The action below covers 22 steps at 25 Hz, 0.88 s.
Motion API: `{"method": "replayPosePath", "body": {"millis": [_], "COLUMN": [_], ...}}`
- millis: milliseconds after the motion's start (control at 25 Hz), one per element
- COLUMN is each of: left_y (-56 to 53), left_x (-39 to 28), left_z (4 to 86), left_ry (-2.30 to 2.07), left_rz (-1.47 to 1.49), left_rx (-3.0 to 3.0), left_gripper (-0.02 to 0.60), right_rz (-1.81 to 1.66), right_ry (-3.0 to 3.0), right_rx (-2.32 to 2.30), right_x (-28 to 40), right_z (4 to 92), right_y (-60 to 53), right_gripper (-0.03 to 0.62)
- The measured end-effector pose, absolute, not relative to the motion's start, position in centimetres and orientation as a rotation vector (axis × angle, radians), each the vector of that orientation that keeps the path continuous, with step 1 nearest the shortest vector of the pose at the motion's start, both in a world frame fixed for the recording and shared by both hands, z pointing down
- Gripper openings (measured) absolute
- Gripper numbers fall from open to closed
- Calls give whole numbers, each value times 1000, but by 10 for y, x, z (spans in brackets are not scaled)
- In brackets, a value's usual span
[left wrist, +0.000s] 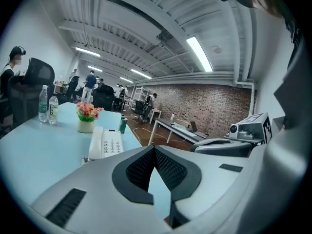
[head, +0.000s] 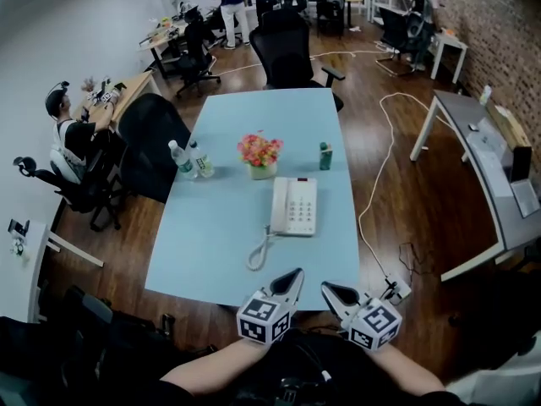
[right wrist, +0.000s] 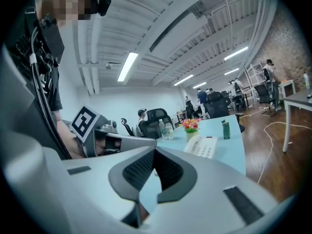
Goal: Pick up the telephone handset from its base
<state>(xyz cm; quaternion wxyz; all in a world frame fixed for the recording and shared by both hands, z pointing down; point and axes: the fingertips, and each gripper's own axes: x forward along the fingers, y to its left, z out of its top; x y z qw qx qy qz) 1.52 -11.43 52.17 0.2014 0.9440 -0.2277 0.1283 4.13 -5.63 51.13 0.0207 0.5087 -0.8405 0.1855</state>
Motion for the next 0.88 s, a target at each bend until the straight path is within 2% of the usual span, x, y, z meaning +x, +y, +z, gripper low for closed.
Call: {"method": "replayPosePath", "body": {"millis": [480,800,840,880], "left_y": [-208,-298,-310,-321], "left_x": [-6,-5,-1,5], "left_z": [556,577,583,590], "left_ry": [-531,-757,-789,-816], "left_rz": [457,481,500,525], "left_rx": [2610,2590,2577,2564], "left_gripper": [0,0,6,80], "right_rz": [577,558,555,551], "right_ry": [-2525,-2518,-2525,-2531], "right_rx": [1661,1622,1598,1571], "right_x": [20,46,49,51], "right_z": [509,507,506,506], "right_y": [-130,-163,-166,-168], "right_gripper": [18,18,18,18]}}
